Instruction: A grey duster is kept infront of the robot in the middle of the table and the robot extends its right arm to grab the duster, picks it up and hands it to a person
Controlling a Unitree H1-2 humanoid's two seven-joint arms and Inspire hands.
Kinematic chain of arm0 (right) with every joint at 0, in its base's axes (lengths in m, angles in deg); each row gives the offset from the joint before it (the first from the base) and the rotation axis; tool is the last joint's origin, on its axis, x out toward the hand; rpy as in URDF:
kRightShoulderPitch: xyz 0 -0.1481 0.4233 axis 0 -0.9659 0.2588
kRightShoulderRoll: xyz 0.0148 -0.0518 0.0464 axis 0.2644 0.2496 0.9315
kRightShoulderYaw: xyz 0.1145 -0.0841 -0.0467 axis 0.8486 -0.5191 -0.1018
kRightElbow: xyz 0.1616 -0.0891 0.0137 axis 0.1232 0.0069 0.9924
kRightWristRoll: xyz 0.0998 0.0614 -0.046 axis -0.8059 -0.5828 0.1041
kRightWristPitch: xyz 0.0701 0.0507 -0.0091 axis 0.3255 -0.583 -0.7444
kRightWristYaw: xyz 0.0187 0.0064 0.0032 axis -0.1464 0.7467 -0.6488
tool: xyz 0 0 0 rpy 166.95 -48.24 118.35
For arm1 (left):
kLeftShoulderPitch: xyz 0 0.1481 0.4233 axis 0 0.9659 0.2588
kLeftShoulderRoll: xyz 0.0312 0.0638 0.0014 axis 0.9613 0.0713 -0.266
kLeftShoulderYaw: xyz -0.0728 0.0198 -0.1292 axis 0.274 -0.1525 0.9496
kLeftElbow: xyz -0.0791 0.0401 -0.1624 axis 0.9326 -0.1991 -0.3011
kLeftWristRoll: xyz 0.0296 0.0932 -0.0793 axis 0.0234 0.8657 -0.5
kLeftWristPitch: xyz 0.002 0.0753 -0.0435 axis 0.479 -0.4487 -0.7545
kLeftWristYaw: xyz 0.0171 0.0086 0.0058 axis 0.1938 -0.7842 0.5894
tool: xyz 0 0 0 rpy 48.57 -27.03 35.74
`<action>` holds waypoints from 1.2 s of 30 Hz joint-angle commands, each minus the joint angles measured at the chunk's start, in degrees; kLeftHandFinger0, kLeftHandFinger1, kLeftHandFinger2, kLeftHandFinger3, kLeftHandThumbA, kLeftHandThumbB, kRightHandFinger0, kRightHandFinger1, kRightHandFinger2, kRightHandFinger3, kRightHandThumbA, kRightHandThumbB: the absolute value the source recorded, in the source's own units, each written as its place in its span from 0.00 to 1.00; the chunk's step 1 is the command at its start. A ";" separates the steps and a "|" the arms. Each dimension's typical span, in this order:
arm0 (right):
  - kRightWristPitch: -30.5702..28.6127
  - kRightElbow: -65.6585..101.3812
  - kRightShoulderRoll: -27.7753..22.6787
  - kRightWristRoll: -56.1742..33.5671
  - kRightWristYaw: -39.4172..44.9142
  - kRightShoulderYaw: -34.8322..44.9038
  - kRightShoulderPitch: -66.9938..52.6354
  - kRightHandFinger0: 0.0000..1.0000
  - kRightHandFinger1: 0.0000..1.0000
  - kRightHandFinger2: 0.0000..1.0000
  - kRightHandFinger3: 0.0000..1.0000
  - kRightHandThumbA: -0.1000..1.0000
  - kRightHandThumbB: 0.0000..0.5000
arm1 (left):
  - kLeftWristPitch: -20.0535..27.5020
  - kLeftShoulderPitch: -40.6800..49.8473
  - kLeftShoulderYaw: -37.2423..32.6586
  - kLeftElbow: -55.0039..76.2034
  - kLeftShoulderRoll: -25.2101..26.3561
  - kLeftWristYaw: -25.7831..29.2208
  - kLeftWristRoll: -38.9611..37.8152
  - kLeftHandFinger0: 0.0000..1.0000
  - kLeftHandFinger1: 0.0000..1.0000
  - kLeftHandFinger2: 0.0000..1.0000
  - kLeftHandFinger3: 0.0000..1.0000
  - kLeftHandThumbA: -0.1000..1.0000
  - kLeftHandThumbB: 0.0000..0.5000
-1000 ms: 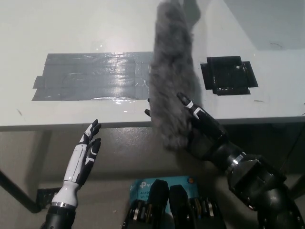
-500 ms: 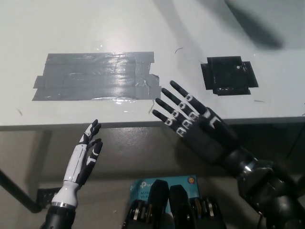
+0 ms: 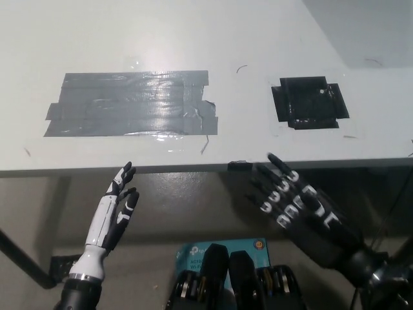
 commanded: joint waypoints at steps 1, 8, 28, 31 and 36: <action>-13.05 -2.41 -0.23 18.19 -0.36 1.35 -2.86 1.00 1.00 1.00 1.00 0.86 0.92 | 2.06 -0.25 0.42 0.93 0.70 -0.26 -0.32 0.89 1.00 1.00 1.00 0.97 0.41; -23.67 -7.22 -2.65 38.22 -5.61 -0.95 -2.75 1.00 1.00 1.00 1.00 0.89 0.92 | 2.05 0.68 0.22 0.99 0.20 -0.09 -0.36 0.90 1.00 1.00 1.00 0.97 0.41; -23.46 -8.53 -2.38 46.32 -7.40 -1.84 -1.37 1.00 1.00 1.00 1.00 0.92 0.82 | 2.06 1.75 0.39 1.48 0.48 0.28 -0.62 0.91 1.00 1.00 1.00 1.00 0.46; -23.73 -8.60 -1.97 46.82 -7.23 -1.47 -1.64 1.00 1.00 1.00 1.00 0.92 0.83 | 2.06 1.76 0.39 1.46 0.49 0.05 -0.58 0.91 1.00 1.00 1.00 1.00 0.46; -24.49 -8.93 -1.69 48.47 -6.84 -1.16 -1.76 1.00 1.00 1.00 1.00 0.92 0.84 | 2.06 1.95 0.32 1.61 0.44 0.49 -0.46 0.91 1.00 1.00 1.00 1.00 0.44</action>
